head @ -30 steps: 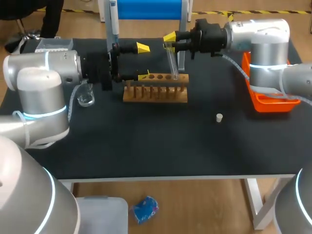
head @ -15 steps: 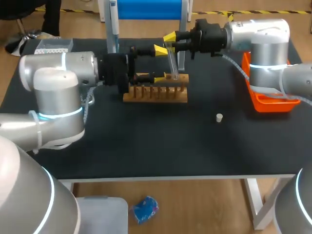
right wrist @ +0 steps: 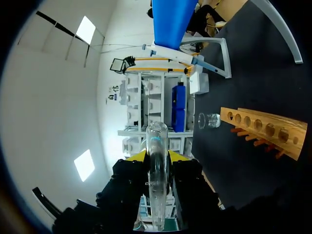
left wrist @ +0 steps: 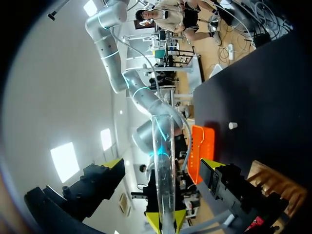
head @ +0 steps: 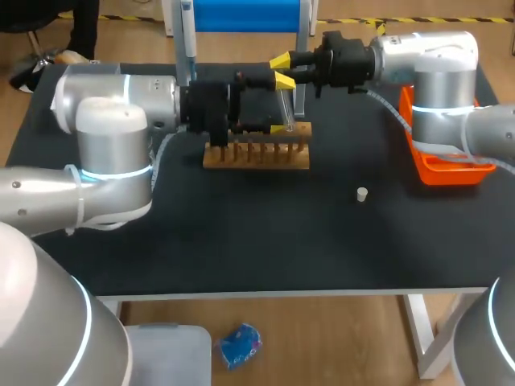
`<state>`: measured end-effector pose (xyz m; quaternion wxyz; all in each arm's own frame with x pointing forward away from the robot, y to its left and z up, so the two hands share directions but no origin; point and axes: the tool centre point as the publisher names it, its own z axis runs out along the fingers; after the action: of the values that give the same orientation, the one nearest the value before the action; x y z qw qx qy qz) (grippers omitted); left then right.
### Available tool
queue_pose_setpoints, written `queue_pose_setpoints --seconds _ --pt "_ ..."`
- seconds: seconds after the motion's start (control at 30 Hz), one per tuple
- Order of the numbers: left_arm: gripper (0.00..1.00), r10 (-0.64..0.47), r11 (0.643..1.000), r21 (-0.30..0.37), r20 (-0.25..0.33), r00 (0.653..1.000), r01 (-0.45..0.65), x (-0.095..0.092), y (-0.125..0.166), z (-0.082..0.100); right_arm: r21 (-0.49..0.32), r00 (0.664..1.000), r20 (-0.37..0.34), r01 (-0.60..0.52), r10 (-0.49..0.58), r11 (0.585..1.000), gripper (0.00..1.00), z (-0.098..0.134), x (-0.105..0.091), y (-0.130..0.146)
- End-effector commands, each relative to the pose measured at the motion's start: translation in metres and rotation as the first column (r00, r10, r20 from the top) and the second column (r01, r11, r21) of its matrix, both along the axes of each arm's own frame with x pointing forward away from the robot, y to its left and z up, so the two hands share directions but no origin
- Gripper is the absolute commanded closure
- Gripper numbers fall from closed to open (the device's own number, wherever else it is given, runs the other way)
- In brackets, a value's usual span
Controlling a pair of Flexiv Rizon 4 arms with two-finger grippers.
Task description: Invert the test tube, pick up the pipette, mount the tip to pipette, aspirate from beaker and dispense into the tube, eject the tip, return the pipette, and cap with the stopper.
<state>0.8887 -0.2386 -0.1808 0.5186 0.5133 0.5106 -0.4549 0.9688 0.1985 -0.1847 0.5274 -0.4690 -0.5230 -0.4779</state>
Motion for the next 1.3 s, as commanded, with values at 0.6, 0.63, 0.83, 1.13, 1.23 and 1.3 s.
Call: queue_pose_setpoints --seconds 0.6,0.63,0.83,1.13,1.23,1.3 --pt "0.41 -0.037 0.999 0.031 -0.013 0.999 0.037 0.004 -0.005 -0.001 -0.003 1.000 0.001 -0.001 0.001 1.000 1.00 0.001 0.000 -0.001" --pt "0.41 -0.040 0.999 0.032 -0.012 0.999 0.040 0.004 -0.006 -0.001 -0.003 1.000 0.001 -0.001 0.001 1.000 1.00 0.001 0.000 -0.001" --pt "0.42 -0.050 0.998 0.036 -0.012 0.999 0.050 0.005 -0.008 0.000 -0.003 1.000 0.001 -0.001 0.001 1.000 1.00 0.001 0.000 -0.001" --pt "1.00 -0.068 0.997 0.023 -0.024 0.997 0.069 0.005 -0.007 -0.001 -0.003 1.000 0.001 -0.001 0.001 1.000 1.00 0.001 0.000 -0.001" --pt "1.00 -0.061 0.998 0.021 -0.023 0.998 0.061 0.005 -0.006 -0.002 -0.003 1.000 0.001 -0.001 0.001 1.000 1.00 0.001 0.000 -0.001" --pt "1.00 -0.061 0.998 0.021 -0.023 0.998 0.061 0.005 -0.006 -0.002 -0.003 1.000 0.001 -0.001 0.001 1.000 0.63 0.001 0.000 -0.001"
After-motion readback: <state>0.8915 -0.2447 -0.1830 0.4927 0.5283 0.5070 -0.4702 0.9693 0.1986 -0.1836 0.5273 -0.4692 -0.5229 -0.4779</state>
